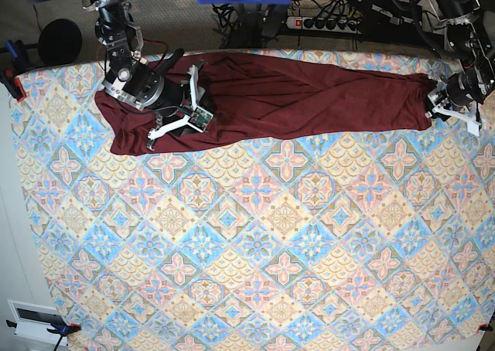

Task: Layout the t-shirt on the table in an organized manner, then fold the t-shirt properly
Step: 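Grasp the strip end with the left gripper and pull it outward, then hold both strip ends and stretch the maroon strip straight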

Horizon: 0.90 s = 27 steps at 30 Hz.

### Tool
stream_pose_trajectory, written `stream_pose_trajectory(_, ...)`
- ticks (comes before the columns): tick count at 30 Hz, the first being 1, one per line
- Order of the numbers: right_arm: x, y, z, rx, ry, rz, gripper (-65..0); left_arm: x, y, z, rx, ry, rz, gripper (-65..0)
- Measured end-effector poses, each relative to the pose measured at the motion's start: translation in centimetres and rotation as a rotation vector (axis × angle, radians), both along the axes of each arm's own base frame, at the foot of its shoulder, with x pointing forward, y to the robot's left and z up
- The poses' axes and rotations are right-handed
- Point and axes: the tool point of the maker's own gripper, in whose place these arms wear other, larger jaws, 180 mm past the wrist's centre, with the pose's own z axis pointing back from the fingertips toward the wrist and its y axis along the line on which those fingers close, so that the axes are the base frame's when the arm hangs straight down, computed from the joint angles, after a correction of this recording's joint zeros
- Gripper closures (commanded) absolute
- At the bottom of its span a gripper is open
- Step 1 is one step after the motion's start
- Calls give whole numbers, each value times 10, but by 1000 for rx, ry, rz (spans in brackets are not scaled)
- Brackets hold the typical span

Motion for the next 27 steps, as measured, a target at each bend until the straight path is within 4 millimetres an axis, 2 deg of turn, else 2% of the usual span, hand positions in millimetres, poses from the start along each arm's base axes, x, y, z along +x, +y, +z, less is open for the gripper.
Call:
stream_pose_trajectory(3,0,0,0,0,0,0,-155,3,-20,-6,-39,5,-46,-265)
stream_pose_trajectory(5,0,0,0,-2,1,0,-155,5,-25,-5,-65,-4,-54,-265)
stream_pose_trajectory(10,0,0,0,0,0,0,-155,5,-22,-2,-60,-25,-49,-265)
stream_pose_trajectory(13,1,0,1,0,-2,-1,-155,6,-9,5,-41,-27,-37,-269)
stream_pose_trajectory(17,1,0,0,0,-2,0,-155,0,-3,8,-53,-14,-23,-269)
stream_pose_trajectory(20,1,0,0,0,-1,0,-155,-3,3,16,3,14,-52,-269)
stream_pose_trajectory(27,1,-1,0,-2,-1,-4,-155,7,-27,52,4,-97,-166,-270)
